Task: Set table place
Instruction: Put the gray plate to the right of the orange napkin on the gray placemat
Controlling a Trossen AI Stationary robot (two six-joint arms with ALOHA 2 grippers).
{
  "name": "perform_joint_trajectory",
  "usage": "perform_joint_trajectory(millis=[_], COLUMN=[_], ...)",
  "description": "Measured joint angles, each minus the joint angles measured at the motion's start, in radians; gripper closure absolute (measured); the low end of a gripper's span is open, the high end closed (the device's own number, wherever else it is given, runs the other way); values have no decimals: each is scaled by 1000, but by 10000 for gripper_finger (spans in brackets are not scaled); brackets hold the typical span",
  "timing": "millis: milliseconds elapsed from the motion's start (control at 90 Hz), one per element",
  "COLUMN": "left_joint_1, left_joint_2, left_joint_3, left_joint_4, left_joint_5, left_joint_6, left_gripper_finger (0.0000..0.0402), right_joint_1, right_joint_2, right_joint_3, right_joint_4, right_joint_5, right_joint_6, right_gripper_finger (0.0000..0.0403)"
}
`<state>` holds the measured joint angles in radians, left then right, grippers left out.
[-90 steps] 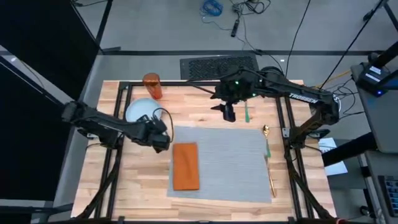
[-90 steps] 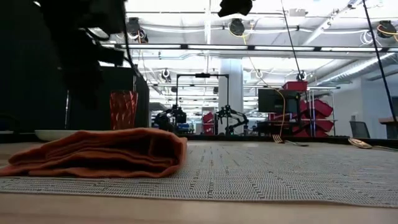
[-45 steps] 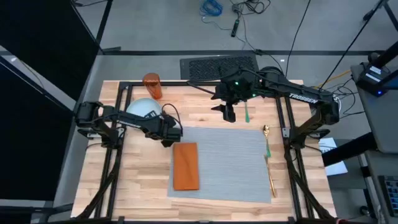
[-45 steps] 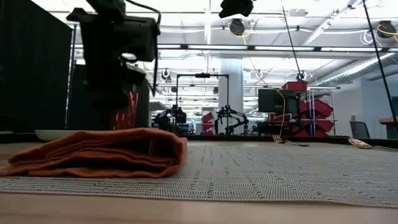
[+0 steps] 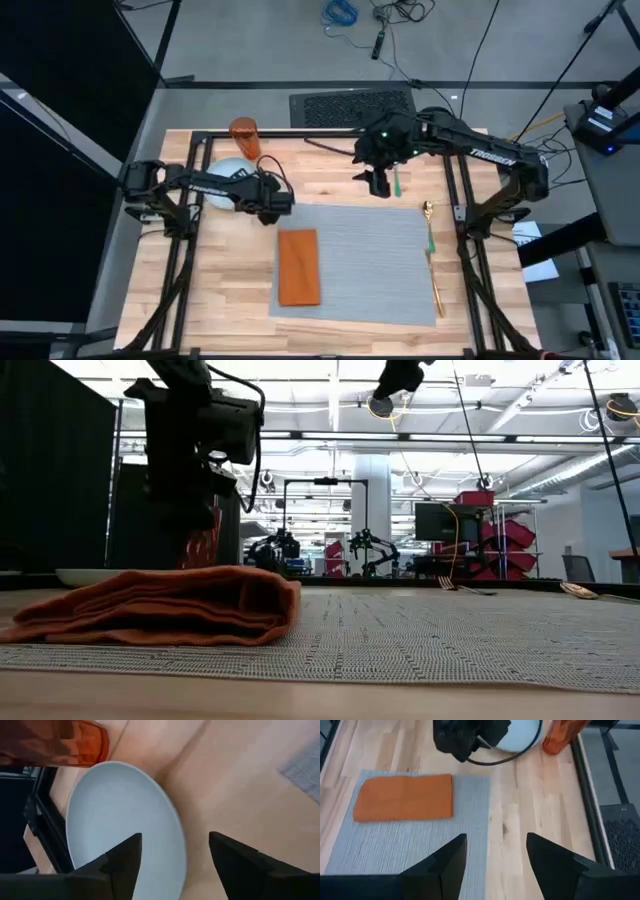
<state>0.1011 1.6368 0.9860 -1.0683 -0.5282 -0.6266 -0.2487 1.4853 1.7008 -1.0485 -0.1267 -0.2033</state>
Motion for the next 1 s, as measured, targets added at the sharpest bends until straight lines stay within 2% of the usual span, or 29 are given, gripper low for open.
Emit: perform_joint_trajectory(millis=[278, 422, 800, 1000], left_joint_1=[10, 8, 32, 81], left_joint_2=[174, 222, 227, 227], left_joint_3=[-9, -3, 7, 6], left_joint_4=[7, 3, -6, -10], left_joint_5=[31, 15, -82, -82], left_joint_6=[-18, -22, -15, 4], left_gripper_finger=[172, 172, 173, 173], right_joint_1=[-1, -1, 0, 8], right_joint_2=[-115, -158, -160, -160], right_joint_3=[0, 0, 0, 0], right_joint_4=[-1, -1, -4, -17], right_joint_5=[2, 43, 48, 48], right_joint_6=[35, 46, 57, 62], right_gripper_finger=[211, 211, 211, 211])
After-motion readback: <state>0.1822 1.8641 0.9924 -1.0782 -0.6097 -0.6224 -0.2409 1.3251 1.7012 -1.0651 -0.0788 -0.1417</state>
